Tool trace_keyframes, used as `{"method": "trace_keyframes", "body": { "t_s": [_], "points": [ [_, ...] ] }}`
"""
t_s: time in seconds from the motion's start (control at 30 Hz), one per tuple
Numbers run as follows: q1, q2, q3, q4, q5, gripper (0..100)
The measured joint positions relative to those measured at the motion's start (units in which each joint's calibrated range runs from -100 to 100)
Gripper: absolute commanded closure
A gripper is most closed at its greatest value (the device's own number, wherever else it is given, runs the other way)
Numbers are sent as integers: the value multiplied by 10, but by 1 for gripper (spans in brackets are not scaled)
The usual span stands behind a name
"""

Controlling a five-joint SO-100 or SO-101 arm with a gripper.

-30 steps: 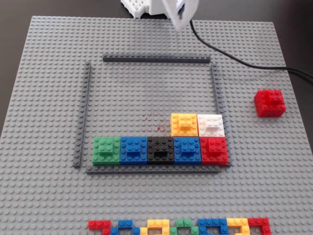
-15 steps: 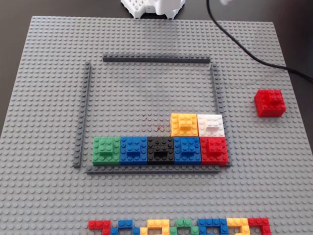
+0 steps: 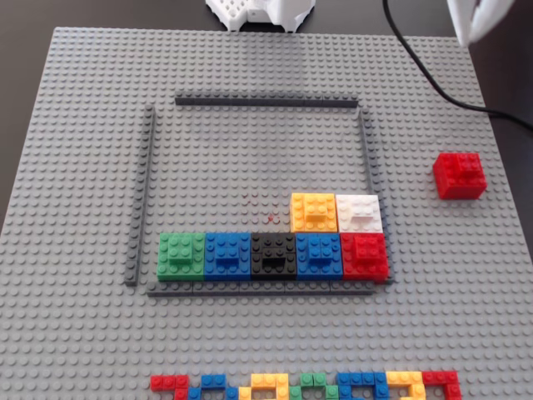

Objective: Grab the cube and place it into the grid

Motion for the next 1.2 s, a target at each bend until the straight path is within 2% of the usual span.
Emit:
{"method": "trace_keyframes", "body": {
  "t_s": [0.53, 0.63, 0.7, 0.87, 1.2],
  "points": [
    [18, 227, -160, -8, -16, 99],
    [25, 245, -174, -8, -20, 94],
    [28, 255, -181, -8, -23, 86],
    [34, 269, -183, -19, -30, 78],
    [34, 292, -169, -33, -31, 76]
  ]
}}
